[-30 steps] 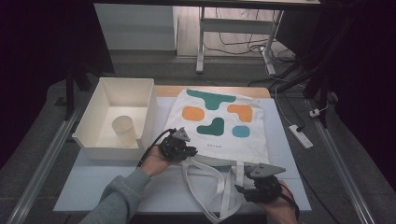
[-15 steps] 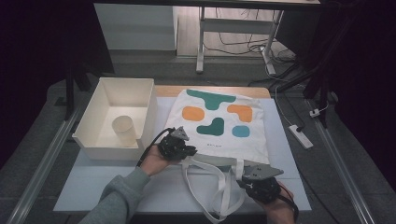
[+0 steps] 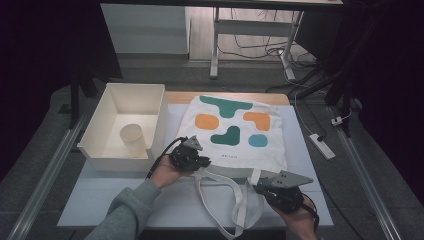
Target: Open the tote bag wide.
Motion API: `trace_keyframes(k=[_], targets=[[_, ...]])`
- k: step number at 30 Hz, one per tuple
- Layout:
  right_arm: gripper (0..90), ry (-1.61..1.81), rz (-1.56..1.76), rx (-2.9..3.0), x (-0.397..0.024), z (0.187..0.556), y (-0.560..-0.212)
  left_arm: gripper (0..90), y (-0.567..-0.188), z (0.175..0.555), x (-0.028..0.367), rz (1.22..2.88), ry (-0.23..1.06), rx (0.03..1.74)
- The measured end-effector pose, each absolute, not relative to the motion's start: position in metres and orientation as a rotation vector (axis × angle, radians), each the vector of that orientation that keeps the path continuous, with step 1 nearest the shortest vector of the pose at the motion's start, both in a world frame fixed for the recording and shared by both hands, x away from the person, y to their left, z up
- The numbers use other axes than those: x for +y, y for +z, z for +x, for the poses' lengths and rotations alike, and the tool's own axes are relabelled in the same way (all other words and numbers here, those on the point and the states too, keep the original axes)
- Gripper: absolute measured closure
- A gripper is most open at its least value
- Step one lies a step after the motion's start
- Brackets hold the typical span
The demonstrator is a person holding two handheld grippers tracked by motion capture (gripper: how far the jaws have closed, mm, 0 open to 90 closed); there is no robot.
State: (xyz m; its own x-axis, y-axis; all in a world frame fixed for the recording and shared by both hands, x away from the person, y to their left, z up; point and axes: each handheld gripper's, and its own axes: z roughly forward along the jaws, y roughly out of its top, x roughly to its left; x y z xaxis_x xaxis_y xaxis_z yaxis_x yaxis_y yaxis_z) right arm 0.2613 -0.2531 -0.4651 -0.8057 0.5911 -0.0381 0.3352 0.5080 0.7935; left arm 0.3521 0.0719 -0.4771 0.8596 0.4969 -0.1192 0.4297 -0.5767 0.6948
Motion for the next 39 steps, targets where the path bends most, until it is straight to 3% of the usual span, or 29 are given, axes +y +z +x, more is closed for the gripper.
trace_keyframes(k=[23, 39], targets=[[88.1, 1.317, 0.725, 2.203, -0.260, 0.324, -0.419, 81.6, -0.472, 0.355, 0.079, 2.206, 0.100, 0.686], [88.2, 1.282, 0.762, 2.119, -0.260, 0.391, -0.416, 81.5, -0.456, 0.374, 0.074, 2.122, 0.165, 0.738]])
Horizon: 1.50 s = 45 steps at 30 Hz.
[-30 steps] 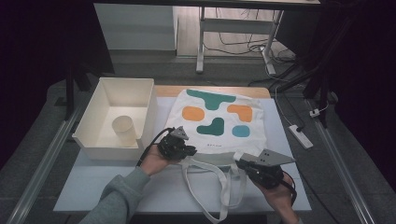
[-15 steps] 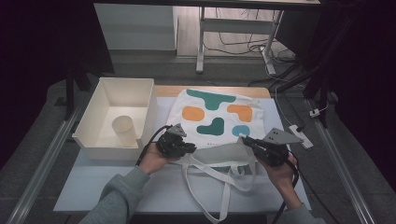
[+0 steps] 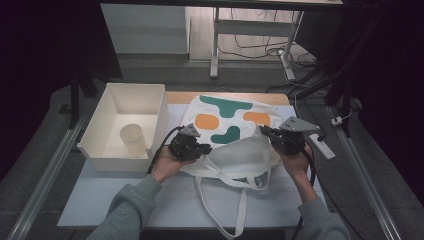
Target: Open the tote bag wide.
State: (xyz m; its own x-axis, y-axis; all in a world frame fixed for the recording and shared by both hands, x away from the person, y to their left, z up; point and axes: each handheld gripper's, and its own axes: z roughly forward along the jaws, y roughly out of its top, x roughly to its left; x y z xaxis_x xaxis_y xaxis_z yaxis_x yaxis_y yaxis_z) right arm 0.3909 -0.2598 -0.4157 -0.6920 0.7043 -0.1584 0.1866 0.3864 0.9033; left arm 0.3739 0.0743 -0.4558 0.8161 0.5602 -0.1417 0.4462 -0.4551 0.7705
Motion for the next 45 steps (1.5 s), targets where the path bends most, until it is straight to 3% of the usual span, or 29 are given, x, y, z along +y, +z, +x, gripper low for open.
trace_keyframes(k=[10, 31, 35, 40, 45], targets=[[88.1, 1.217, 0.884, 2.158, -0.265, 0.430, -0.443, 81.1, -0.461, 0.388, 0.065, 2.128, 0.176, 0.771], [88.1, 1.002, 1.039, 2.361, -0.271, 0.455, -0.500, 78.5, -0.495, 0.411, 0.049, 2.190, 0.144, 0.813], [88.0, 1.002, 1.060, 2.375, -0.274, 0.457, -0.505, 71.5, -0.490, 0.407, 0.050, 2.178, 0.165, 0.806], [87.9, 1.005, 1.074, 2.374, -0.274, 0.457, -0.506, 52.1, -0.473, 0.397, 0.056, 2.131, 0.200, 0.800], [87.9, 1.010, 1.082, 2.377, -0.275, 0.457, -0.506, 45.4, -0.453, 0.375, 0.060, 2.144, 0.197, 0.709]])
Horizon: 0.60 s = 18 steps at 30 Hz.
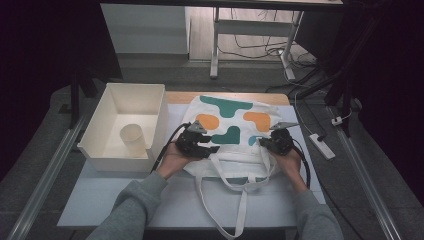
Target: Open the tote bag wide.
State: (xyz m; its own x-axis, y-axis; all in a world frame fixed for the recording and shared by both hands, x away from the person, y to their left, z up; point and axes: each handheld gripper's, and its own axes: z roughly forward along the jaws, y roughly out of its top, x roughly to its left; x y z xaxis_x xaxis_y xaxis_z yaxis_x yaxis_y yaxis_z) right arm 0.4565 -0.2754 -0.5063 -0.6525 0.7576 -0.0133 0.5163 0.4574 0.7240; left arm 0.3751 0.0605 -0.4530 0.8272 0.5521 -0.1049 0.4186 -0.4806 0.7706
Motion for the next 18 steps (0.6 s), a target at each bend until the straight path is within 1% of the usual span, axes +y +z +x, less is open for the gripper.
trace_keyframes(k=[5, 7, 11, 15, 18], targets=[[87.9, 1.013, 1.084, 2.378, -0.276, 0.457, -0.507, 38.0, -0.453, 0.356, 0.046, 2.249, 0.137, 0.585], [87.9, 1.013, 1.086, 2.377, -0.276, 0.457, -0.507, 36.8, -0.456, 0.351, 0.037, 2.272, 0.114, 0.531], [87.9, 1.013, 1.084, 2.376, -0.276, 0.457, -0.508, 36.7, -0.465, 0.341, 0.012, 2.342, 0.078, 0.398], [87.9, 1.014, 1.085, 2.375, -0.276, 0.456, -0.508, 39.1, -0.474, 0.332, -0.012, 2.384, 0.046, 0.326], [87.9, 1.015, 1.087, 2.374, -0.276, 0.456, -0.508, 40.4, -0.480, 0.328, -0.024, 2.419, 0.045, 0.275]])
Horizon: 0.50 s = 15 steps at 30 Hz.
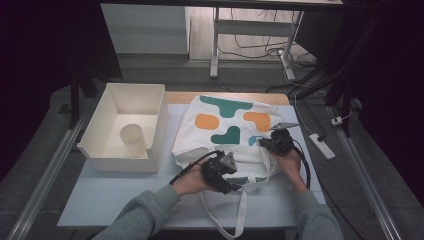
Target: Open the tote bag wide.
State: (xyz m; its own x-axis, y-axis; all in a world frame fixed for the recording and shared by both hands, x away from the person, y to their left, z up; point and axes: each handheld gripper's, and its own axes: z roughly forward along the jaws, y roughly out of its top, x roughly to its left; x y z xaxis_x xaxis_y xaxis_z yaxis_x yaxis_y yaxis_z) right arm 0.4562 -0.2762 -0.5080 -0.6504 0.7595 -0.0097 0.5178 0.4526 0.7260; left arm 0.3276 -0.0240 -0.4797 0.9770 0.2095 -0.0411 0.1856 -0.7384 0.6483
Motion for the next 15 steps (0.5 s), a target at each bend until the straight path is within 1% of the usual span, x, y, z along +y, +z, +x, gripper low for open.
trace_keyframes(k=[3, 6, 11, 14, 15], targets=[[87.9, 1.011, 1.086, 2.375, -0.276, 0.456, -0.508, 44.0, -0.487, 0.326, -0.032, 2.452, 0.056, 0.268], [87.9, 1.015, 1.089, 2.373, -0.276, 0.456, -0.508, 49.5, -0.492, 0.325, -0.036, 2.470, 0.068, 0.274], [87.9, 1.017, 1.086, 2.371, -0.276, 0.456, -0.508, 69.1, -0.502, 0.326, -0.040, 2.520, 0.068, 0.272], [87.9, 1.016, 1.083, 2.372, -0.276, 0.456, -0.508, 85.9, -0.503, 0.327, -0.039, 2.540, 0.075, 0.304], [87.8, 1.018, 1.083, 2.372, -0.276, 0.456, -0.508, 86.7, -0.502, 0.328, -0.038, 2.533, 0.072, 0.307]])
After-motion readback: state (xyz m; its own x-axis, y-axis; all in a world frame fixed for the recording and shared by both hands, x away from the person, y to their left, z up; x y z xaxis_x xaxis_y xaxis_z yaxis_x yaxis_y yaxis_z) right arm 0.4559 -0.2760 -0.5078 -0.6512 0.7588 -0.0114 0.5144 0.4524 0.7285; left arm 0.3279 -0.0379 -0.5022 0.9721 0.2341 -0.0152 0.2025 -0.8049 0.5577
